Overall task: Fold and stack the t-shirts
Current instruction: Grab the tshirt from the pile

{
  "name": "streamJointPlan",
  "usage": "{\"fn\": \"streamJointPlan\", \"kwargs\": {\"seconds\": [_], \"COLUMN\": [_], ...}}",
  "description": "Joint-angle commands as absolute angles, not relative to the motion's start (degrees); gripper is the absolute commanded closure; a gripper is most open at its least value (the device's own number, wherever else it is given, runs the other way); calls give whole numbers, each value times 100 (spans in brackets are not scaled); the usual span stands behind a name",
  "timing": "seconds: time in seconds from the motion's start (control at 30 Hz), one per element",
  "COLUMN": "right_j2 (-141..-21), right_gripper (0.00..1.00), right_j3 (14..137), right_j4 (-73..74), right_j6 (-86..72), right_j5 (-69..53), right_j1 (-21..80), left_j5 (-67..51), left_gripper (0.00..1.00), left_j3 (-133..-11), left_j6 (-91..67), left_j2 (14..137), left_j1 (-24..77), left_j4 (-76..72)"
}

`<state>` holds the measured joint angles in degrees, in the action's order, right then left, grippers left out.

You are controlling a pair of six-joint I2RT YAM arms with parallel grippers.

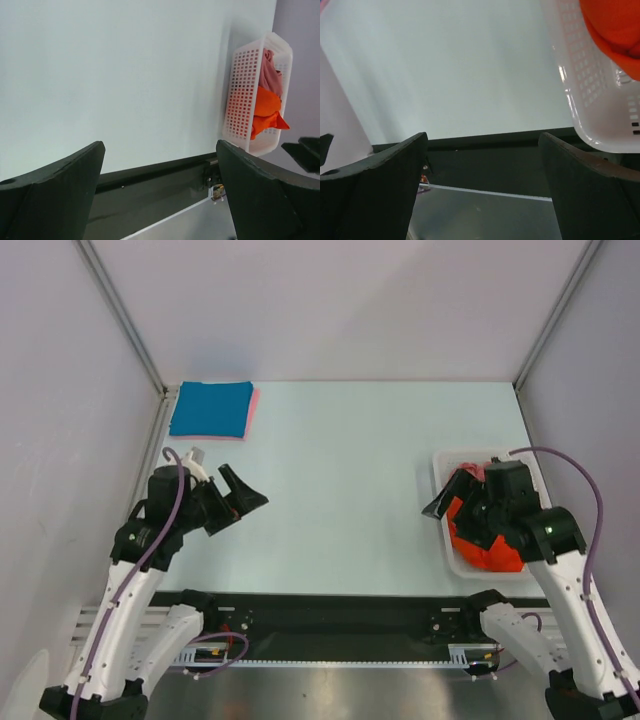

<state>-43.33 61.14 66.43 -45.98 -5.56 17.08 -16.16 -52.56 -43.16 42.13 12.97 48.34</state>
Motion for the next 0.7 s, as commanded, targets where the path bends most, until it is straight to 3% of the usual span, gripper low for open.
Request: {"fn": "streamJointPlan", "kwargs": {"seconds": [0.0, 0.13, 0.2, 0.23, 0.3, 0.47, 0.63, 0.67], "right_j2": [-4868, -5990, -6362, -6494, -6968, -7663, -7918, -7971], "right_gripper": [0, 0, 10, 23, 32, 33, 32, 32], "right_j3": [6679, 7127, 7137, 7093, 7101, 7181, 7075, 7066], "right_j4": [6777, 6024, 5680, 5225, 5037, 5160, 4616, 4545], "right_j6": [-3886, -3262, -3165, -3112, -2997, -2980, -2418, -2356], "right_j5": [-44, -9, -87, -166, 286, 1106, 1363, 1310], "right_j1": [1609, 848, 415, 100, 35, -631, -879, -879], "left_j5": [-1783, -2109, -1918, -1812, -1627, -1529, -1292, -1309], "left_gripper": [0, 1, 5, 7, 13, 27, 31, 36], "left_j3": [-5301, -4975, -5018, -5053, -5185, -5343, -5695, -5791], "left_j6": [-4104, -3974, -3798, -3649, -3499, -3059, -2707, -2672], "left_j2": [3868, 3753, 3806, 3788, 3701, 3726, 4130, 4209], "left_j1": [1231, 1239, 1257, 1318, 1380, 1529, 1863, 1898], "left_j4": [4977, 4605, 4693, 4789, 4790, 4693, 4746, 4755]}}
